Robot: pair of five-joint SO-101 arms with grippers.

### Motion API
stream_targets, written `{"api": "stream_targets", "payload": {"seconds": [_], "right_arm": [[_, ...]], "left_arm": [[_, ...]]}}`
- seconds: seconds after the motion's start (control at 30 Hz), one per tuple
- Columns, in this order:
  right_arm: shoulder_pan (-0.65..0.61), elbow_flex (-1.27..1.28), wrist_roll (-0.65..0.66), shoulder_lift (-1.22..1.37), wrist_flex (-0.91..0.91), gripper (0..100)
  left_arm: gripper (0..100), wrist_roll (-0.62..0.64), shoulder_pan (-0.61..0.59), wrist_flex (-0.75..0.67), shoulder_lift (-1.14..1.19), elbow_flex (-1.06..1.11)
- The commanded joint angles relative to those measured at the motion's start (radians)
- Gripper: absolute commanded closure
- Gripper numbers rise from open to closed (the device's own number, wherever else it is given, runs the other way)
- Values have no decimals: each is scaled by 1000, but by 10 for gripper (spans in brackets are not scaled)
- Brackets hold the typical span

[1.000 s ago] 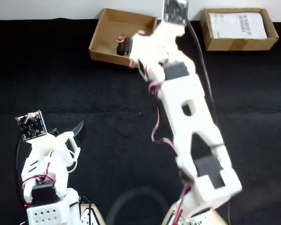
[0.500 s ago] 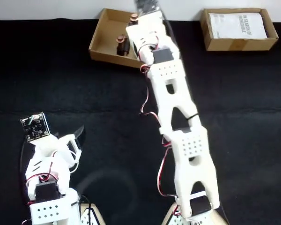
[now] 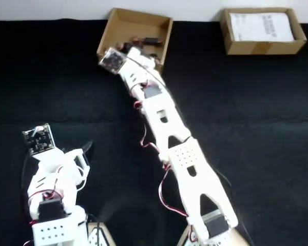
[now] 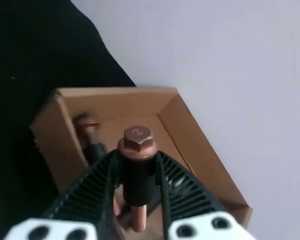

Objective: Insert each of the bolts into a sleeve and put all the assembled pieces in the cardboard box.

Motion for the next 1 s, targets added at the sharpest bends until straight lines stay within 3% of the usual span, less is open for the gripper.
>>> {"api": "stream_targets", "payload": {"seconds": [0.0, 0.07, 0.23, 0.4, 0.77, 0.97], "right_arm": [[-10, -128, 14, -5, 44, 880], [-8, -142, 12, -2, 74, 836], [10, -180, -95, -10, 91, 832], [8, -346, -126, -5, 320, 830], [51, -371, -583, -259, 690, 830], [71, -371, -669, -398, 823, 830]], "left_arm": [[702, 5, -7, 2, -44, 18], [702, 5, -7, 2, -44, 18], [702, 3, -5, 3, -44, 18], [702, 2, -5, 3, -44, 18], [702, 0, -5, 3, -44, 18], [702, 0, -5, 3, -42, 18]]}}
